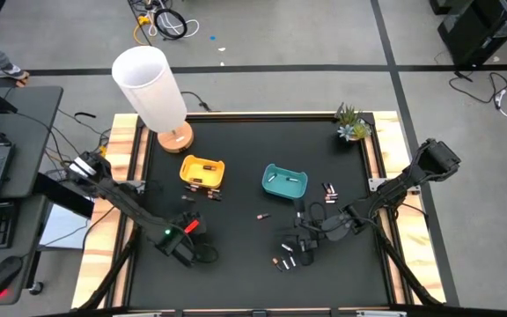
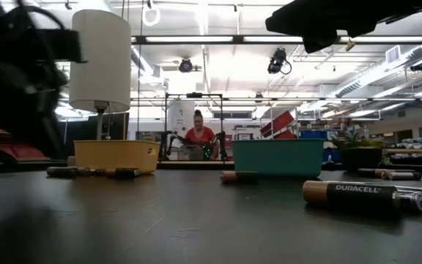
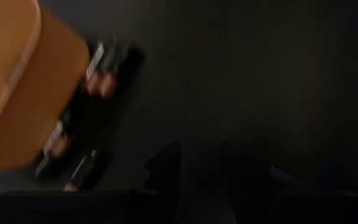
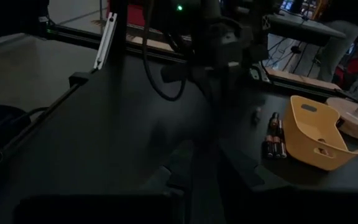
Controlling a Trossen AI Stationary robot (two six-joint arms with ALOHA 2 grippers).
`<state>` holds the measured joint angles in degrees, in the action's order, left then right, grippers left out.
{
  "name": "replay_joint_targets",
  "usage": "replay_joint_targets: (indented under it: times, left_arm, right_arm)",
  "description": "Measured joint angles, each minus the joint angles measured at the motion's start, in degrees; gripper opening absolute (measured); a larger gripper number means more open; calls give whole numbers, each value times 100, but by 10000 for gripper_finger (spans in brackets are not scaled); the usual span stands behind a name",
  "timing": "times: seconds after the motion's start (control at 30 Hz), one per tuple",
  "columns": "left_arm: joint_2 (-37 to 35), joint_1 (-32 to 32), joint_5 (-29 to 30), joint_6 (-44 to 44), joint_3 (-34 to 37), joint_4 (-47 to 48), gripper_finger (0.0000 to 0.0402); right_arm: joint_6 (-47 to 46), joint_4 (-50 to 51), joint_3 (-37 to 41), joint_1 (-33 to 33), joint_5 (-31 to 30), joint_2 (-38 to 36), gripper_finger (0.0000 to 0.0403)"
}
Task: Sort batteries
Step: Put the black battery into the yellow bin
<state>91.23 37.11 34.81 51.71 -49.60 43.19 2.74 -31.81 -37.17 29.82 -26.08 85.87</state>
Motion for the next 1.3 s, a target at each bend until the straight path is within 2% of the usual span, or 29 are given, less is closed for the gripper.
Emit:
replay_joint_targets:
  times: [0.07,0.17,0.5,0.7,1.07,1.3]
  left_arm:
    - [25,-106,269,-368,0,-210,124]
    - [29,-432,288,-819,0,-477,124]
    - [32,-1588,-318,-2462,363,-1114,124]
    - [34,-1939,-426,-3047,591,-1846,124]
    - [34,-2397,-683,-3606,592,-1919,124]
    - [34,-2477,-886,-3952,592,-1983,124]
  right_arm:
    - [32,-74,0,0,88,39,57]
    - [37,-96,0,0,131,76,57]
    - [83,-43,0,25,-84,76,57]
    - [134,60,0,48,-125,76,57]
    - [50,103,0,48,-129,76,57]
    - [23,109,0,48,-129,76,57]
